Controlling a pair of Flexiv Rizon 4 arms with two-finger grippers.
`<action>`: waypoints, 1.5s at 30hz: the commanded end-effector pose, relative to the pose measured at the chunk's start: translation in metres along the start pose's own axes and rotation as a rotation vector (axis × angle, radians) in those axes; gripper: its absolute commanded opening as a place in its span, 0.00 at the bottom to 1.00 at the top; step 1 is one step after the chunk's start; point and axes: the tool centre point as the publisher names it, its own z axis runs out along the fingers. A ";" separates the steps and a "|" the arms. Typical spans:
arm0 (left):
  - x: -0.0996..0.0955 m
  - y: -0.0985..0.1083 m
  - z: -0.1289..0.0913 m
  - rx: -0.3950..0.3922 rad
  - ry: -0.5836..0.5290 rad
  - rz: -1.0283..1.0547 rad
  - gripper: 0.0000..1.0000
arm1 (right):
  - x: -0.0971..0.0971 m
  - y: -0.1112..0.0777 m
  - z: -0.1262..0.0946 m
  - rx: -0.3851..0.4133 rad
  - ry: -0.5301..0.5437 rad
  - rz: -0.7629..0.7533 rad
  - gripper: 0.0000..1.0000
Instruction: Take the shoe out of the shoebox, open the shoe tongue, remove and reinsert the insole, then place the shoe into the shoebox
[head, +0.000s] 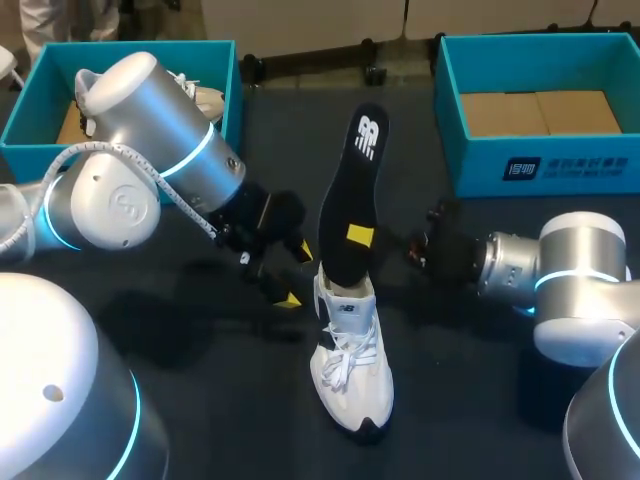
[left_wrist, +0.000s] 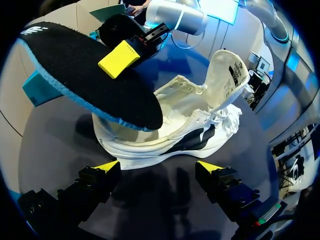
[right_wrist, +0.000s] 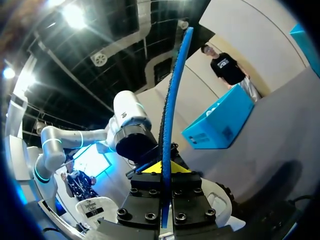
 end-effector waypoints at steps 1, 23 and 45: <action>-0.001 0.000 0.001 0.000 0.001 0.000 1.00 | -0.008 -0.005 0.001 0.006 0.027 -0.001 0.00; -0.001 0.000 0.001 0.000 0.001 0.000 1.00 | -0.011 -0.024 -0.006 0.047 0.065 0.012 0.00; -0.001 0.000 0.001 0.000 0.001 0.000 1.00 | -0.010 -0.060 -0.010 0.083 0.038 0.019 0.00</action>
